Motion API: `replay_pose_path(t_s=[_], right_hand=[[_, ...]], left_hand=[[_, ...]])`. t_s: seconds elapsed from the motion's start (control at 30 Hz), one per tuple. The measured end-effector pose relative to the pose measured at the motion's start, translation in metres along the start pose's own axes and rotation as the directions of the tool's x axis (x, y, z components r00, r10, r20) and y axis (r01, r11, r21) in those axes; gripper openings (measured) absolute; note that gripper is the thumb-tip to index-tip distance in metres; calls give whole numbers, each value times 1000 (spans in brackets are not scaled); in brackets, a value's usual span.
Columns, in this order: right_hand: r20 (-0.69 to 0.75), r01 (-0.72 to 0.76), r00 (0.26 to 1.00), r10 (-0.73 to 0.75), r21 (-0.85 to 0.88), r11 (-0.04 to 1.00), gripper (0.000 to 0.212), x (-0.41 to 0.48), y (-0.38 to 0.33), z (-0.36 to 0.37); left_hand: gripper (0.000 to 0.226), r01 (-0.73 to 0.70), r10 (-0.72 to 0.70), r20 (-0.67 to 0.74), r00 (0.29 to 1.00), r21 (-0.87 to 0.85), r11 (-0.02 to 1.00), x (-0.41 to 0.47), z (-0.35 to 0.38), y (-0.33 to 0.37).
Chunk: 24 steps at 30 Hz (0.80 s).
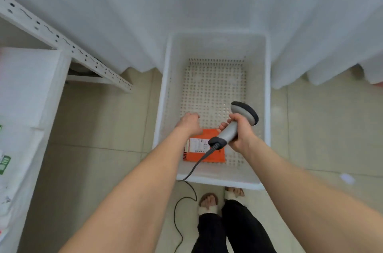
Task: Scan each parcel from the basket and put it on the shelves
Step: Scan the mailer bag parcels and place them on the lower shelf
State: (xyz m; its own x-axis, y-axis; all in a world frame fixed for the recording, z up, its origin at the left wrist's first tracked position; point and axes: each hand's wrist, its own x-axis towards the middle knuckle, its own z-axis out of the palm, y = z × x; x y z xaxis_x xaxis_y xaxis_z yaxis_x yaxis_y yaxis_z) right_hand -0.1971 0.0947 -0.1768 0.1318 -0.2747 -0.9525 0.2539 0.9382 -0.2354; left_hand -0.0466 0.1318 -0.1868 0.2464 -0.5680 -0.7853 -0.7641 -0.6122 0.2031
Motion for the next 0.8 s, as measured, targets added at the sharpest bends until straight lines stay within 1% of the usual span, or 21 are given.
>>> replay_pose_path(t_s=[0.1,0.2,0.3,0.4,0.47,0.57,0.7,0.8], right_hand=[[-36,-32,999,31,-23,999,15,53,15,-15],[-70,-60,996,55,-77,995,17,113,33,-31],[-118,-91,990,76,-133,987,17,174,50,-46],[-146,-137,983,109,-202,970,20,225,62,-56],[-165,-117,983,76,-257,959,21,255,69,-60],[-186,-37,982,-20,-300,953,22,291,76,-66],[-171,-30,985,-22,-295,955,20,315,82,-68],[-158,-37,987,-14,-316,948,19,317,88,-68]], left_hand=[[68,23,-30,87,996,86,996,47,42,-9],[79,26,-43,151,988,111,994,97,82,-23],[86,18,-46,181,982,158,987,145,117,-36],[94,-2,-46,184,982,249,968,189,144,-47],[102,-18,-33,171,985,287,958,215,160,-53],[110,-30,-24,171,985,311,950,246,180,-59],[103,-20,-47,150,988,417,909,264,198,-64],[86,-20,-50,126,991,500,866,269,202,-64]])
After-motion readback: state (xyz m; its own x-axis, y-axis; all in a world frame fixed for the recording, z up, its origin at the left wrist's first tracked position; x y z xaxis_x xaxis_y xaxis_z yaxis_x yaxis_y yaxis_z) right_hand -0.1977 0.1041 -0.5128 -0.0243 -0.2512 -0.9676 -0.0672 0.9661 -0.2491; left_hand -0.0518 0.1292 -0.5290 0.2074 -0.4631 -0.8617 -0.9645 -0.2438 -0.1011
